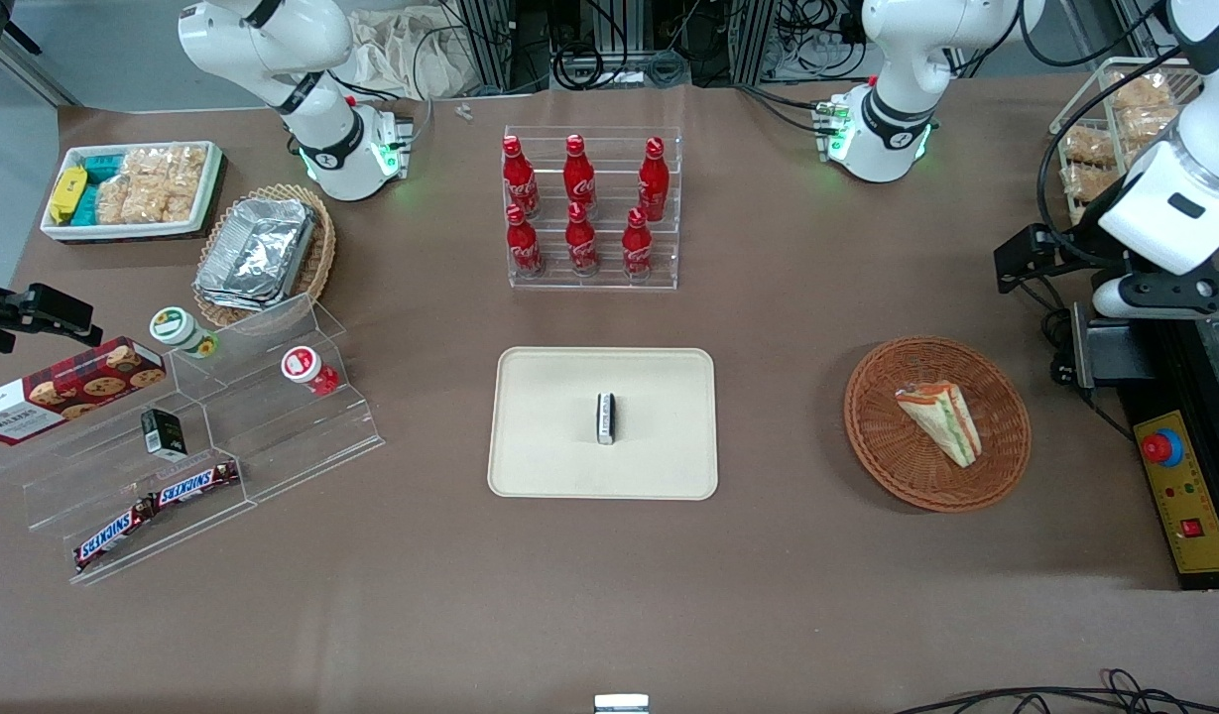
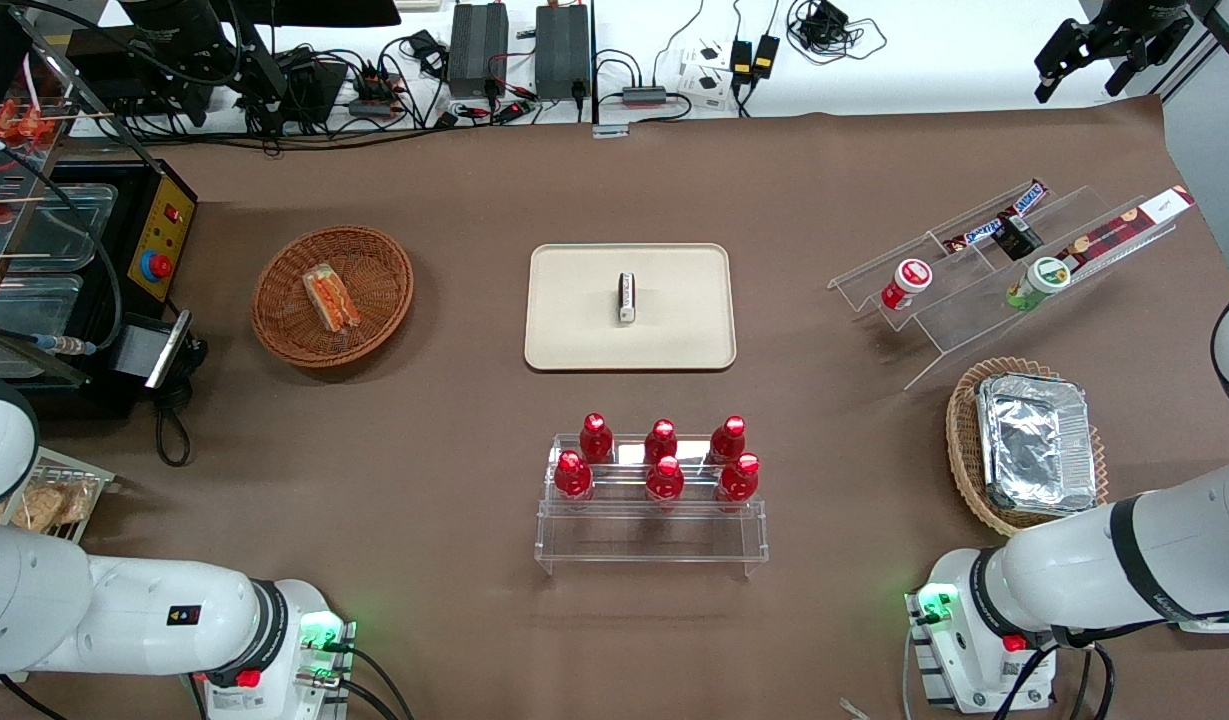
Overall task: Place sandwich from basket to tray
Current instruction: 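Move the left gripper down over the wrapped sandwich in the wicker basket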
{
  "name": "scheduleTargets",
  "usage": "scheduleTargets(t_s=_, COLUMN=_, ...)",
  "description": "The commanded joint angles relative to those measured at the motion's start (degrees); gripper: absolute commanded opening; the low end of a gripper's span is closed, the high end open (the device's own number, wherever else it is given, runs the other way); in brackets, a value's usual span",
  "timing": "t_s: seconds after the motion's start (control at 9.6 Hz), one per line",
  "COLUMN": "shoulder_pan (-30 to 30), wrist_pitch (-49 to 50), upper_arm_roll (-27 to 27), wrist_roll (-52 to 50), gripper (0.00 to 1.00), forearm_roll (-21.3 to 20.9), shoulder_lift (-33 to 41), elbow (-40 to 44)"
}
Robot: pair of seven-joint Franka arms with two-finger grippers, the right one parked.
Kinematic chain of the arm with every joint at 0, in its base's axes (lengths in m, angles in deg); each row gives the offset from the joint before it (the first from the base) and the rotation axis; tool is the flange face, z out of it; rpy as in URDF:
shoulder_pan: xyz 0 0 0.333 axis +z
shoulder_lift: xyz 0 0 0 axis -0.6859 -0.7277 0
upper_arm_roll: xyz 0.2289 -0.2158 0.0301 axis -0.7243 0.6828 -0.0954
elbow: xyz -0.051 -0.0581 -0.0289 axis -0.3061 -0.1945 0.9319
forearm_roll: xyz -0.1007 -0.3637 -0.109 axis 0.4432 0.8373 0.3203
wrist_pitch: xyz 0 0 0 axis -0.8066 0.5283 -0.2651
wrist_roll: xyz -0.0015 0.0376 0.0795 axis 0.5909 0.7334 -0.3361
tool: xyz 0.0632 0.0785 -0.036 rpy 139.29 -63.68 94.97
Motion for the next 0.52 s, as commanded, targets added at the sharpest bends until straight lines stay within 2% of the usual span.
scheduleTargets(t_s=0.0, shoulder_pan=0.49, wrist_pitch=2.22, upper_arm_roll=0.15, wrist_roll=0.09, gripper=1.00, forearm_roll=-0.05, shoulder_lift=-0.95, elbow=1.80)
scheduleTargets(t_s=0.21, shoulder_pan=0.66, wrist_pitch=2.49, upper_arm_roll=-0.12, wrist_roll=-4.79, gripper=1.00, forearm_roll=-0.05, shoulder_lift=-1.56, elbow=-0.47)
scheduleTargets(t_s=0.42, shoulder_pan=0.66, wrist_pitch=-4.23, upper_arm_roll=-0.12, wrist_roll=-13.67, gripper=1.00, forearm_roll=-0.23, shoulder_lift=-1.91, elbow=-8.61)
